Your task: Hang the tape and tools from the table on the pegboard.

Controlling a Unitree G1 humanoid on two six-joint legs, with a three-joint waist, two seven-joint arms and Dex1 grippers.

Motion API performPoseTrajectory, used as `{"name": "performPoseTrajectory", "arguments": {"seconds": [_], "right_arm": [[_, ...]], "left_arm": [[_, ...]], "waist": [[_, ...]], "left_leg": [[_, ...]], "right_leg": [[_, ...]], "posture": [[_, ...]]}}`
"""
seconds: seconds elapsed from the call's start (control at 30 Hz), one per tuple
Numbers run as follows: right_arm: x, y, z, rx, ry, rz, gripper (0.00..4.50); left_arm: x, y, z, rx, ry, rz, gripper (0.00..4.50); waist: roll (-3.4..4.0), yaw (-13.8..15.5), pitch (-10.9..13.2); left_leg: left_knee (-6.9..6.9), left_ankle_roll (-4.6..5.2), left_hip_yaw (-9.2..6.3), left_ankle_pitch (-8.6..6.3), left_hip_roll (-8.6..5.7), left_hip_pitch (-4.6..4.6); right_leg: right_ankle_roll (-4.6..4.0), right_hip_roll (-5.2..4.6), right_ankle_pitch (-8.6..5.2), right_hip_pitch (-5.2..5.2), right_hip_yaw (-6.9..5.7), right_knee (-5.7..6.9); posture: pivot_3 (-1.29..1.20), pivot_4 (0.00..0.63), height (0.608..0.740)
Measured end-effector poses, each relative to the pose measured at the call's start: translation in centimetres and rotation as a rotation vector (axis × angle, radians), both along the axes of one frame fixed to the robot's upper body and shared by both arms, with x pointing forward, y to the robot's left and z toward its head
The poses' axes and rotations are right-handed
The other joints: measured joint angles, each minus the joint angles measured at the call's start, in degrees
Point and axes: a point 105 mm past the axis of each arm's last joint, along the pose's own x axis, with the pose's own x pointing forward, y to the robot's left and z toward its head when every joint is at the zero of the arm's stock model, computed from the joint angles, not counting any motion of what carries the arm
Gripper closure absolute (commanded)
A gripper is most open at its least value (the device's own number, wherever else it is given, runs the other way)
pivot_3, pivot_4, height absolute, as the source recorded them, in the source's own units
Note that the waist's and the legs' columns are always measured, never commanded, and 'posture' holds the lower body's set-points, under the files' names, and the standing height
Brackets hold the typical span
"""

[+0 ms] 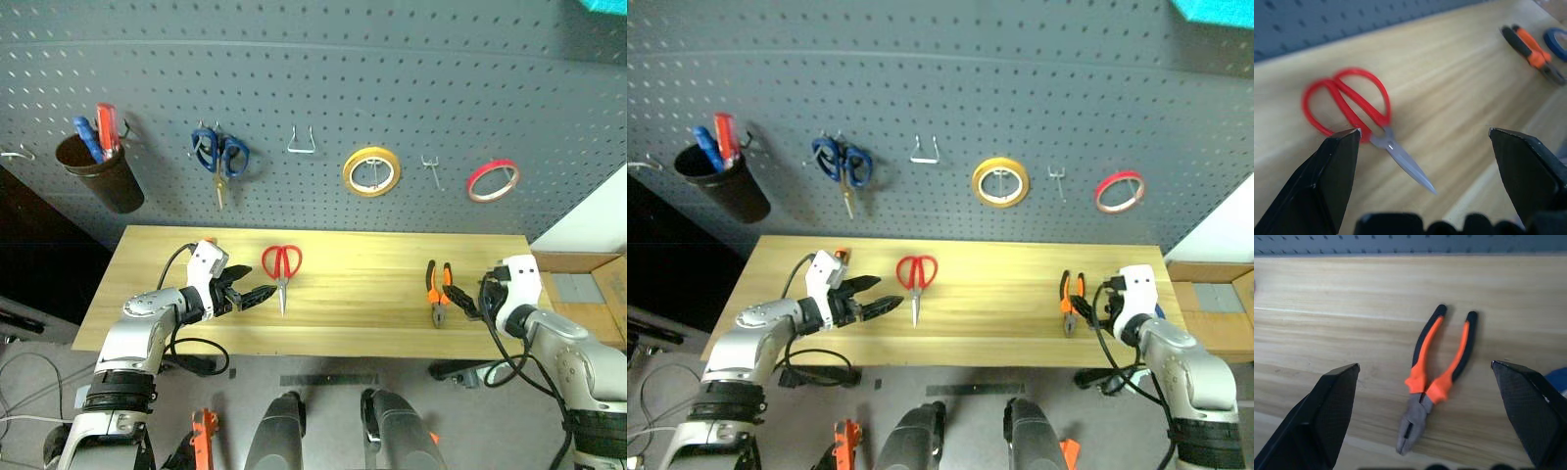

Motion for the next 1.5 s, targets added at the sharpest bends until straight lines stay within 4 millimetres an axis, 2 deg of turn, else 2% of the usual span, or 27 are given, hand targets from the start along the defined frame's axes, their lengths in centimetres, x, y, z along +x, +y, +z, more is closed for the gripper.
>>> {"name": "performPoseTrajectory", "arguments": {"seconds": [0.1, 0.27, 0.4, 0.53, 0.63, 0.8, 0.9, 1.1, 1.3, 1.5], "right_arm": [[0.7, -1.0, -0.4, -0.027, 0.030, -0.080, 0.02], [-0.8, -6.7, -0.6, -0.139, 0.066, -0.282, 0.02], [-1.8, -9.0, -0.6, -0.167, 0.082, -0.345, 0.02], [-2.4, -10.6, -0.7, -0.157, 0.110, -0.358, 0.02], [-2.4, -10.3, -0.5, -0.123, 0.112, -0.315, 0.02], [-2.0, -9.5, 0.1, -0.056, 0.119, -0.216, 0.02], [-1.9, -9.2, -0.2, -0.045, 0.135, -0.177, 0.02], [-2.1, -9.2, -1.5, -0.040, 0.183, -0.149, 0.02], [-1.3, -8.4, -1.4, -0.035, 0.164, -0.087, 0.02], [-1.0, -7.8, -2.0, -0.118, 0.174, -0.003, 0.02]], "left_arm": [[-0.4, -0.6, 0.8, 0.002, -0.009, -0.031, 0.00], [-2.1, -1.5, 1.7, -0.008, 0.017, -0.106, 0.00], [-3.9, -3.3, 1.8, -0.041, 0.078, -0.225, 0.00], [-4.6, -4.8, 1.9, -0.064, 0.105, -0.293, 0.00], [-4.5, -5.6, 2.3, -0.081, 0.089, -0.312, 0.00], [-4.4, -9.4, 2.6, -0.131, 0.015, -0.359, 0.00], [-4.2, -10.6, 2.7, -0.090, -0.061, -0.377, 0.00], [-5.3, -13.0, 3.0, -0.027, -0.188, -0.480, 0.00], [-7.3, -17.0, 2.6, -0.055, -0.232, -0.581, 0.00], [-8.1, -17.2, 2.2, -0.031, -0.227, -0.607, 0.00]], "waist": [[0.14, 0.2, 1.4], [0.43, 0.3, 3.2], [0.45, 0.0, 4.5], [0.46, -0.2, 5.1], [0.47, -0.3, 5.5], [0.36, -0.2, 5.9], [0.29, -0.1, 6.2], [0.27, 0.0, 6.5], [0.16, -0.1, 6.7], [0.22, -0.1, 6.9]], "left_leg": [[0.01, -0.01, -0.03, 0.01, -0.04, -0.62], [0.01, -0.01, 0.01, 0.00, -0.21, -0.89], [0.04, -0.01, 0.09, 0.00, -0.19, -0.87], [0.04, -0.02, 0.13, 0.00, -0.09, -0.82], [0.03, -0.02, 0.15, 0.00, -0.06, -0.78], [0.02, -0.03, 0.28, 0.00, -0.16, -0.86], [0.02, -0.04, 0.28, 0.00, -0.15, -0.86], [0.02, -0.04, 0.31, 0.00, -0.16, -0.86], [0.02, -0.04, 0.56, 0.00, -0.16, -0.86], [0.02, -0.04, 0.61, 0.00, -0.15, -0.86]], "right_leg": [[0.02, 0.04, 0.03, -0.66, -0.04, 0.12], [0.09, -0.05, 0.01, -0.81, -0.04, 0.08], [0.34, -0.04, -0.14, -0.82, 0.03, 0.06], [0.36, 0.01, -0.13, -0.83, 0.07, 0.11], [0.37, 0.12, -0.12, -0.82, 0.08, 0.13], [0.47, 0.06, -0.10, -0.83, 0.09, 0.00], [0.48, 0.04, -0.09, -0.84, 0.13, -0.01], [0.49, 0.04, -0.09, -0.86, 0.18, 0.01], [0.64, 0.04, -0.01, -0.93, 0.29, -0.03], [0.65, 0.06, -0.01, -0.96, 0.31, -0.02]], "posture": [[0.07, 0.431, 0.740], [0.05, 0.456, 0.740], [0.05, 0.464, 0.740], [0.05, 0.471, 0.740], [0.04, 0.473, 0.740], [0.04, 0.486, 0.740], [0.04, 0.488, 0.740], [0.05, 0.492, 0.740], [0.04, 0.495, 0.740], [0.04, 0.497, 0.740]]}}
